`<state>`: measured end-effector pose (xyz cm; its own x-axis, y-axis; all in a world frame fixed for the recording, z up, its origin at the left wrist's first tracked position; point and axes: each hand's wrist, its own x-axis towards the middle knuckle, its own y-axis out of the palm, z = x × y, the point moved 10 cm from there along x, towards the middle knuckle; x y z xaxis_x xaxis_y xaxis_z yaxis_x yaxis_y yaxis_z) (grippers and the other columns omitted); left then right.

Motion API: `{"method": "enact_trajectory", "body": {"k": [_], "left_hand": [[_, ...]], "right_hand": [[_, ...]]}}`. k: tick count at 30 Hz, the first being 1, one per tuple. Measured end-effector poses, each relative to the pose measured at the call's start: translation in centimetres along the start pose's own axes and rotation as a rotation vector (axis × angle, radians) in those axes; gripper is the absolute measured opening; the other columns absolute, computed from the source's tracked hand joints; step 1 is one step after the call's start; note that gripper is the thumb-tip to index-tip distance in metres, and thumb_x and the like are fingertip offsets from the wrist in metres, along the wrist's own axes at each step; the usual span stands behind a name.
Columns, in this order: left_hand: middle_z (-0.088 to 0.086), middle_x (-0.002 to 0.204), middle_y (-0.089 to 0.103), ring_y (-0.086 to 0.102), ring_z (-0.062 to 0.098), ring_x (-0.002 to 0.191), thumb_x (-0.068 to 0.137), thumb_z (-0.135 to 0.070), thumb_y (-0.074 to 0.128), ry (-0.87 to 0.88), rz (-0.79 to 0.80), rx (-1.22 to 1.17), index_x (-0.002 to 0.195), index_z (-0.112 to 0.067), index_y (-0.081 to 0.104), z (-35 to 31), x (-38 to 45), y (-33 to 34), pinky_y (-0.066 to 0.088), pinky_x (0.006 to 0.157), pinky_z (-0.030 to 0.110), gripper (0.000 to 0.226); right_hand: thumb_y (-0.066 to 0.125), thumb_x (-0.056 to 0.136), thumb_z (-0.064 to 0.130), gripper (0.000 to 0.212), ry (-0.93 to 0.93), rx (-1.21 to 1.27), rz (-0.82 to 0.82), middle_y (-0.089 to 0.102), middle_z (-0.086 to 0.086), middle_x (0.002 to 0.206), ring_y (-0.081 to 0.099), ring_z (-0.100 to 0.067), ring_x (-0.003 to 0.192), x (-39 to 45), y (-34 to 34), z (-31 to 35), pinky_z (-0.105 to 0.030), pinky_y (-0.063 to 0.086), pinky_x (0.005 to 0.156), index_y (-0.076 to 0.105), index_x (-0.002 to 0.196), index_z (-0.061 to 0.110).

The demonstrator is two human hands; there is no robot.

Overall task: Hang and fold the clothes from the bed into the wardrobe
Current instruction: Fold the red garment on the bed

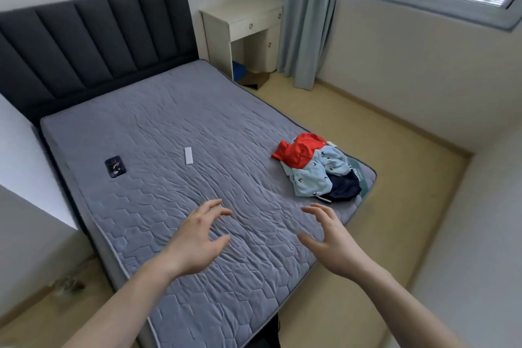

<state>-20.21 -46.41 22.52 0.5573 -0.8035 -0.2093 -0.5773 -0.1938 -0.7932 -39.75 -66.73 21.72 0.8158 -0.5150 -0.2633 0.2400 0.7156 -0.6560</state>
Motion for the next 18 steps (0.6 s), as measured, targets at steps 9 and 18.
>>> {"method": "enact_trajectory", "body": {"k": [9,18], "left_hand": [[-0.010,0.159,0.033,0.038,0.015,0.145,0.092,-0.036,0.069,-0.057,0.040,-0.039,0.137,-0.035,0.055,-2.6,17.2,3.8,0.030,0.121,0.032,0.048],[-0.012,0.160,0.031,0.040,0.013,0.144,0.092,-0.037,0.067,-0.209,0.023,-0.072,0.138,-0.036,0.053,-3.0,30.0,6.7,0.033,0.119,0.034,0.048]], "right_hand": [[0.064,0.097,0.044,0.054,0.092,-0.051,0.035,0.027,0.018,0.156,0.037,-0.003,0.137,12.5,-7.6,-8.0,-0.023,0.034,0.105,0.042,0.146,0.039],[0.066,0.097,0.036,0.050,0.151,-0.051,0.184,0.037,0.010,0.148,0.040,-0.003,0.124,28.7,-9.7,-17.4,-0.025,0.041,0.102,0.048,0.144,0.031]]}}
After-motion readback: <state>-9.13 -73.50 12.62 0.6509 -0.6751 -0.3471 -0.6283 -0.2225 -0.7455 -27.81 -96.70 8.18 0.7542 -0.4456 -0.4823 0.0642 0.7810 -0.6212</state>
